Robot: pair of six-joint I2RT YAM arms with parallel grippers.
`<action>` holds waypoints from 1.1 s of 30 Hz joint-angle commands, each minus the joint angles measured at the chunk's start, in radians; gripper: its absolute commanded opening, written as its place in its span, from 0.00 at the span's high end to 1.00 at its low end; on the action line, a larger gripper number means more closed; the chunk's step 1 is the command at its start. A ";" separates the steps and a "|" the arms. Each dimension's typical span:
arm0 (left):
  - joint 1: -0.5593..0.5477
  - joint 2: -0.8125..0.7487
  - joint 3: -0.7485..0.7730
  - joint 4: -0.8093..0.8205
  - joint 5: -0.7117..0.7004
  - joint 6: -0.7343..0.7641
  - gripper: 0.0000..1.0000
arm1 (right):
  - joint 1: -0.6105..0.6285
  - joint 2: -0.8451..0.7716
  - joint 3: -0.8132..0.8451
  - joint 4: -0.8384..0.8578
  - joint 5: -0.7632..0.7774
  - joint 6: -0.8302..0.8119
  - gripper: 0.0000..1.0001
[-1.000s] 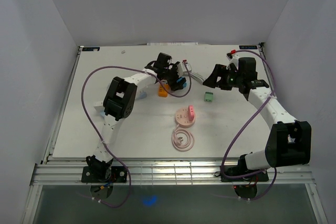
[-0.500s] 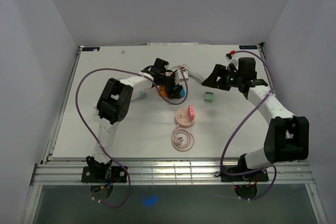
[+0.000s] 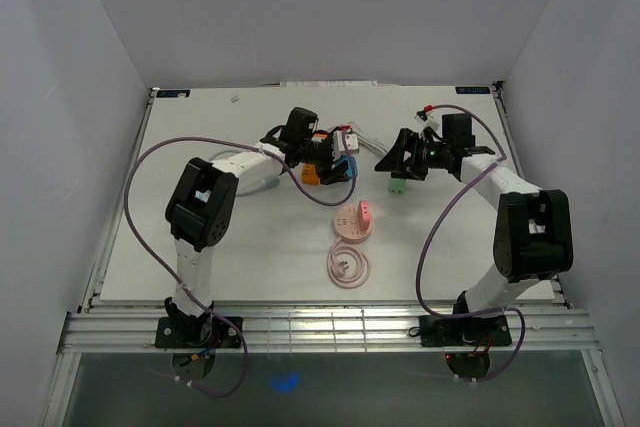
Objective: Insert the plug
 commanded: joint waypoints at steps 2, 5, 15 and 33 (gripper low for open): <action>-0.017 -0.145 -0.050 0.121 0.034 0.004 0.63 | 0.007 0.045 0.074 0.059 -0.122 0.032 0.18; -0.028 -0.160 -0.053 0.134 0.037 0.006 0.63 | 0.010 0.050 0.071 0.107 -0.150 0.081 0.18; -0.057 -0.203 -0.088 0.189 0.074 0.002 0.62 | 0.045 0.078 0.071 0.252 -0.191 0.187 0.18; -0.065 -0.231 -0.111 0.232 0.143 -0.036 0.62 | 0.081 0.156 0.045 0.410 -0.214 0.258 0.38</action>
